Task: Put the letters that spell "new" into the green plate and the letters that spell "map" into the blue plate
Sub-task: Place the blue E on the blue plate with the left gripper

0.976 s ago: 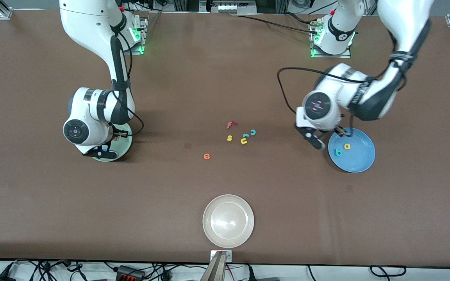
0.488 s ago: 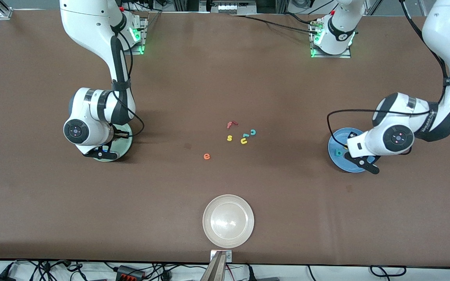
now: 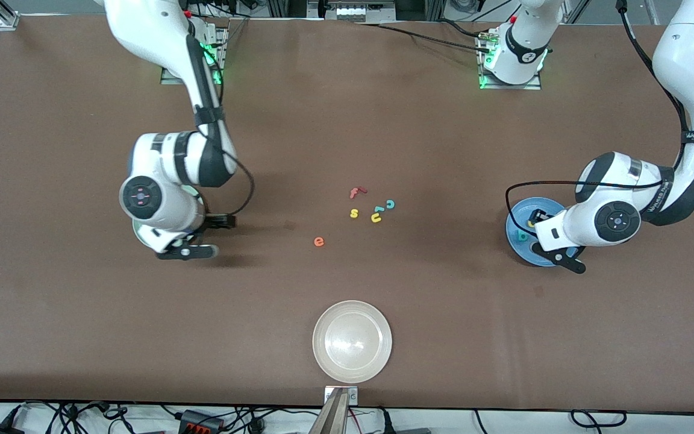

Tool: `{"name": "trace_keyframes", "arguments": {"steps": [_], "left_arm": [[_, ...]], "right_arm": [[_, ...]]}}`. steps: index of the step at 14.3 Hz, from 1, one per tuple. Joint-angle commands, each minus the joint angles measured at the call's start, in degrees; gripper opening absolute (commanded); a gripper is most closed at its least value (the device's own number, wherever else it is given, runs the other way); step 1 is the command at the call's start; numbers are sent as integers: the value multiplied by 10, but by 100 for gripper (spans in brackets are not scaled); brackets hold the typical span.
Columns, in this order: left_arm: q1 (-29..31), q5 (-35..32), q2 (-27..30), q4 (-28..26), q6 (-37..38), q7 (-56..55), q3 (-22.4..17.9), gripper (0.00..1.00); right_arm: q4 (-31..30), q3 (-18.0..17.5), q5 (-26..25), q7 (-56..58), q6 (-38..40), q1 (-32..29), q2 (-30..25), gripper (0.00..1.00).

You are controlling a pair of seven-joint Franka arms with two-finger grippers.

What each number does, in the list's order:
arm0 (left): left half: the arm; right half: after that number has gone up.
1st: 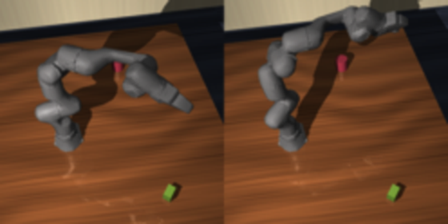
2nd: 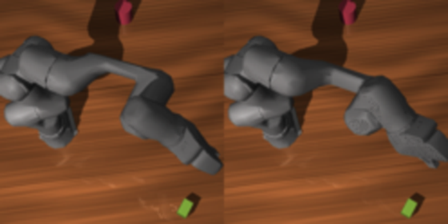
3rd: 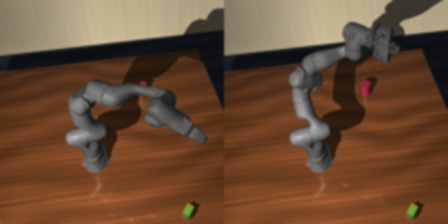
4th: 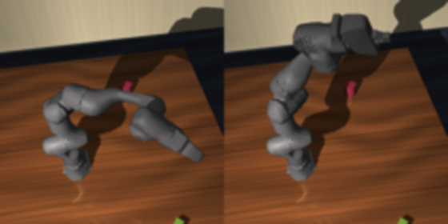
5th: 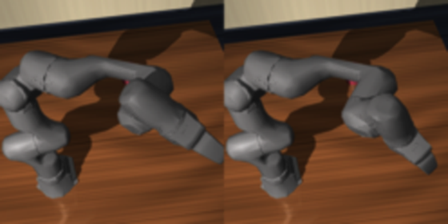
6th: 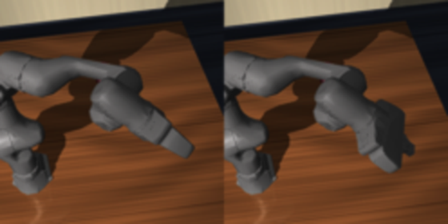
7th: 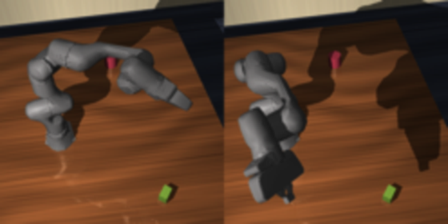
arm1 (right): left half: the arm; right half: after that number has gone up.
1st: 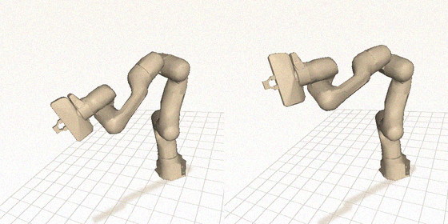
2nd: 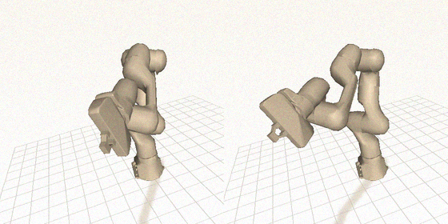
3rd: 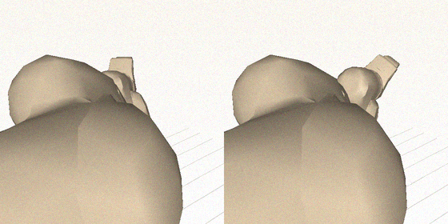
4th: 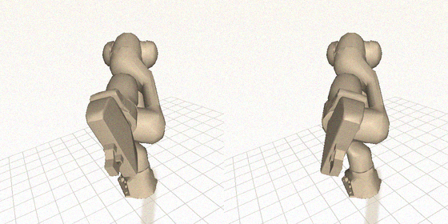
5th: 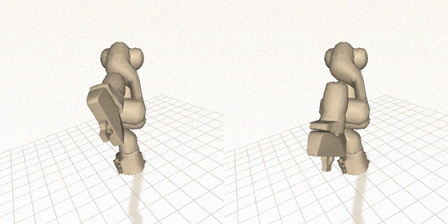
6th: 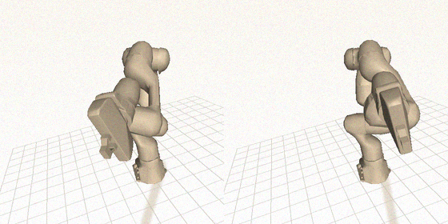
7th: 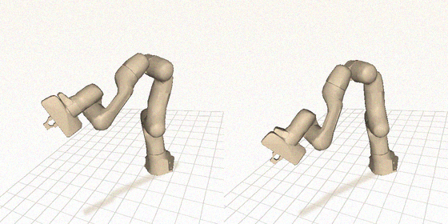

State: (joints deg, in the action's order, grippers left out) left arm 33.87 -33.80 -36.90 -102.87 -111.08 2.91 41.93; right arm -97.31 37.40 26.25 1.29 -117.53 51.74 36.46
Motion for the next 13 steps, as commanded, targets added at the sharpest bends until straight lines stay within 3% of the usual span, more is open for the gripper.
{"name": "trace_keyframes", "arguments": {"steps": [1, 3, 7, 9, 11, 13], "left_arm": [[0, 0, 47, 5, 15, -6, 10, 100], [-5, 6, 67, 31, 29, -5, 17, 100], [-7, 24, 67, 165, 182, -5, 67, 100], [-7, 77, 70, 215, 213, -5, 69, 100], [-26, 130, 121, 223, 213, -7, 31, 100], [-60, 185, 174, 222, 213, -7, -38, 100]], "right_arm": [[78, -55, 23, 9, 0, -4, 34, 100], [120, -84, 24, 7, -2, -5, 54, 100], [128, -118, 20, 12, -78, 5, 98, 98], [138, -139, 19, 13, -132, 6, 118, 95], [146, -141, 21, 7, -152, 6, 133, 89], [163, -142, 21, 8, -153, 8, 145, 82]]}}
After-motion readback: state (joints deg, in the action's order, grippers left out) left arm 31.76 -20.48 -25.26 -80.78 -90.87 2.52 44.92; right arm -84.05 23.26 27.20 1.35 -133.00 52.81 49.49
